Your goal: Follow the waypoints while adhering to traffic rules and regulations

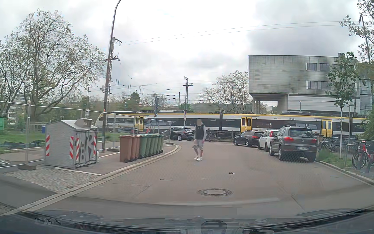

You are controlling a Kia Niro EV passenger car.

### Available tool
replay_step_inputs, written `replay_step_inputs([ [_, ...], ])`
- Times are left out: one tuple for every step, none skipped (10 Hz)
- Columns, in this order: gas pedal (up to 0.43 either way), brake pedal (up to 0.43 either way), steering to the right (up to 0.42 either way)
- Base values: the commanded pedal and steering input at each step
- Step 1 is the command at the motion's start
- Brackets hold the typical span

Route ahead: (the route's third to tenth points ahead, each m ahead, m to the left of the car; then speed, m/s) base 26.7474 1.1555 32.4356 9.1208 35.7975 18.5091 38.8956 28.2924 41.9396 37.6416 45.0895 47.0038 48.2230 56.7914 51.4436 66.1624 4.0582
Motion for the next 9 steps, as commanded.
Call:
replay_step_inputs([
  [0.079, 0.000, 0.232],
  [0.079, 0.000, 0.209],
  [0.087, 0.000, 0.181],
  [0.087, 0.000, 0.163],
  [0.087, 0.000, 0.145],
  [0.087, 0.000, 0.132],
  [0.087, 0.000, 0.123],
  [0.087, 0.000, 0.116],
  [0.087, 0.000, 0.109],
])
